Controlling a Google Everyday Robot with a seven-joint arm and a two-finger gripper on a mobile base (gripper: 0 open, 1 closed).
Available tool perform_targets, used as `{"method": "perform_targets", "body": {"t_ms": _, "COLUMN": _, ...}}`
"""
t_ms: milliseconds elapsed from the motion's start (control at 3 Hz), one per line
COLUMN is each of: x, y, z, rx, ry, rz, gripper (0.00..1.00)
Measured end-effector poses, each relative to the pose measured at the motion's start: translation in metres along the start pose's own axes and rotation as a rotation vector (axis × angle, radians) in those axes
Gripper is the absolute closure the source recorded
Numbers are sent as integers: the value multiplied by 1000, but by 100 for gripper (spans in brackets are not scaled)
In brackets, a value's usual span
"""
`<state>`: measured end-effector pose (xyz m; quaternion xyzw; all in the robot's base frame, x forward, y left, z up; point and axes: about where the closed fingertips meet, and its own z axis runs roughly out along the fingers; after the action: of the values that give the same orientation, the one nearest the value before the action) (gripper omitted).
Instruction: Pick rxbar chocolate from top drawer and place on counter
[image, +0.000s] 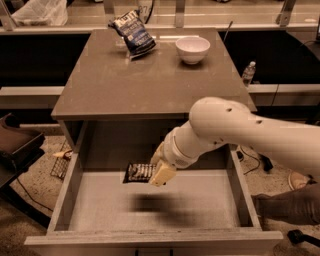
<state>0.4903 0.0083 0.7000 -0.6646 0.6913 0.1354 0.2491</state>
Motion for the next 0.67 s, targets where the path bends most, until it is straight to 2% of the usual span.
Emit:
{"method": "perform_targets", "body": {"t_ms": 333, "x": -49, "y": -5, "z": -118, "rx": 59, "ry": -46, "rz": 37, "gripper": 100}}
{"method": "perform_targets", "body": {"t_ms": 667, "x": -85, "y": -37, "z": -181, "rx": 118, "ry": -66, "rz": 90, "gripper": 100}}
